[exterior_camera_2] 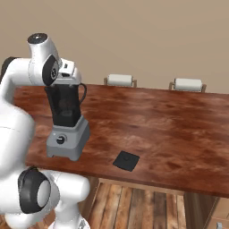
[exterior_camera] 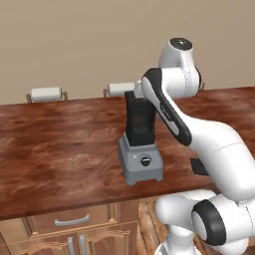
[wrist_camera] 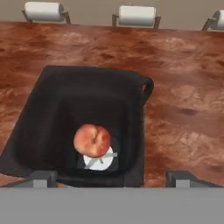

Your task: Open the blender lid, put the peach in the blender, close the lid, and start the blender.

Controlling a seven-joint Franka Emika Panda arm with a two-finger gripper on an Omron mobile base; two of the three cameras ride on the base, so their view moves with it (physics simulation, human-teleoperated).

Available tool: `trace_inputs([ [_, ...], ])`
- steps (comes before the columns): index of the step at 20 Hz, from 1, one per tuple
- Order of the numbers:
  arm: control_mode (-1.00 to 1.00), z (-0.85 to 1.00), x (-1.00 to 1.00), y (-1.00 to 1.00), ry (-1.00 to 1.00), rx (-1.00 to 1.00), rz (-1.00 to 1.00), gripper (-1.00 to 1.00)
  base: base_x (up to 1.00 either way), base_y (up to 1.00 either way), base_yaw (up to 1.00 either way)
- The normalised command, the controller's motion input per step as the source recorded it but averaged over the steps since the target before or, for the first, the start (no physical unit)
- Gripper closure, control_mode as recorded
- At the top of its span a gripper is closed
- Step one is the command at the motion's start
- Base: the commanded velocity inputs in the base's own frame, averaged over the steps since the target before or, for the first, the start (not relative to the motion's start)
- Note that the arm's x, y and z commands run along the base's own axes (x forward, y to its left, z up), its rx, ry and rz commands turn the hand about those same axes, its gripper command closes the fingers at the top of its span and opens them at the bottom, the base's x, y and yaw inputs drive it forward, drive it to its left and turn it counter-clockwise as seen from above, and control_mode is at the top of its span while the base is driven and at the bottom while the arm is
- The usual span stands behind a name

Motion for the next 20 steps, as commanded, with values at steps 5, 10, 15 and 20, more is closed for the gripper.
trace_inputs([
  [5, -1.0, -0.04, -0.51, -0.72, -0.12, 0.01, -0.03, -1.0, 0.0, 0.0, 0.0],
  [10, -1.0, -0.42, -0.23, -1.0, 0.0, 0.0, -0.08, -1.0, 0.0, 0.0, 0.0],
  [15, -1.0, -0.71, -0.03, -1.0, 0.07, 0.02, -0.05, -1.0, 0.0, 0.0, 0.0],
  [20, -1.0, -0.87, 0.0, -0.87, 0.2, 0.01, -0.04, -1.0, 0.0, 0.0, 0.0],
])
